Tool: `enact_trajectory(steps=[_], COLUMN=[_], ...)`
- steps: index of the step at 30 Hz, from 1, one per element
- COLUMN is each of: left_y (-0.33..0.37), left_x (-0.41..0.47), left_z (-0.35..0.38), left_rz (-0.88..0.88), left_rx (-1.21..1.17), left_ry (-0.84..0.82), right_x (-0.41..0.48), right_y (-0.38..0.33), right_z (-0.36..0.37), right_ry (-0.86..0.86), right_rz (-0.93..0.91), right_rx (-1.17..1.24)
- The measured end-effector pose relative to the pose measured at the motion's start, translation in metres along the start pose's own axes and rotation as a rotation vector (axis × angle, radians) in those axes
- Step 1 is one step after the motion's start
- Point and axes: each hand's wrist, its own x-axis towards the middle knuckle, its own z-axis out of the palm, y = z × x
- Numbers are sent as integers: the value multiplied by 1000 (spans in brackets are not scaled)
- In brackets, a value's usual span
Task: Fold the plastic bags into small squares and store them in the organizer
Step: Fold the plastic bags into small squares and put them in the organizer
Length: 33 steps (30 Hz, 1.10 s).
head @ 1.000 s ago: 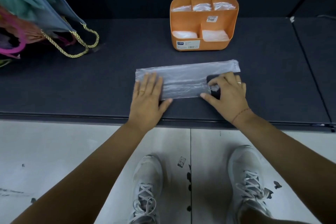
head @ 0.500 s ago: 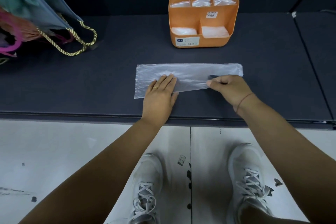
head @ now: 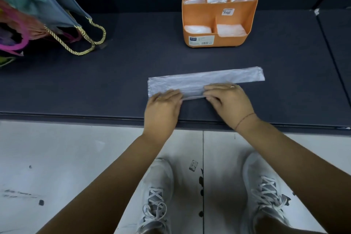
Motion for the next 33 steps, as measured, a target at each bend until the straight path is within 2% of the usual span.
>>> enact_trajectory(steps=[3, 5, 7, 11, 13, 19, 25, 27, 29, 31, 33], left_y=[-16, -23, -29, -28, -26, -35, -40, -36, -23, -8, -4], left_x=[-4, -1, 4, 15, 18, 24, 31, 30, 30, 24, 18], left_z=[-24, -34, -36, -28, -22, -12, -9, -9, -5, 3, 8], left_rz=[-282, -530, -712, -819, -838, -748, -688, -593, -358, -195, -185], left_rx=[-350, -496, -585, -551, -512, -187, 9, 96, 99, 53, 69], left_ry=[-37, -36, 3, 111, 148, 206, 190, 234, 214, 24, -194], right_x=[4, 10, 16, 31, 36, 43, 38, 35, 37, 38, 37], right_y=[18, 27, 33, 34, 31, 24, 17, 8, -8, -28, -40], right_z=[-23, -34, -35, -24, -20, -12, -11, -11, -6, 6, 20], right_ry=[-110, -177, -176, -64, -12, 3, 48, 139, 162, -61, -316], right_rz=[155, 330, 459, 626, 676, 662, 644, 495, 232, -3, -91], right_rx=[214, 358, 461, 548, 509, 186, 58, -102, -136, -94, -99])
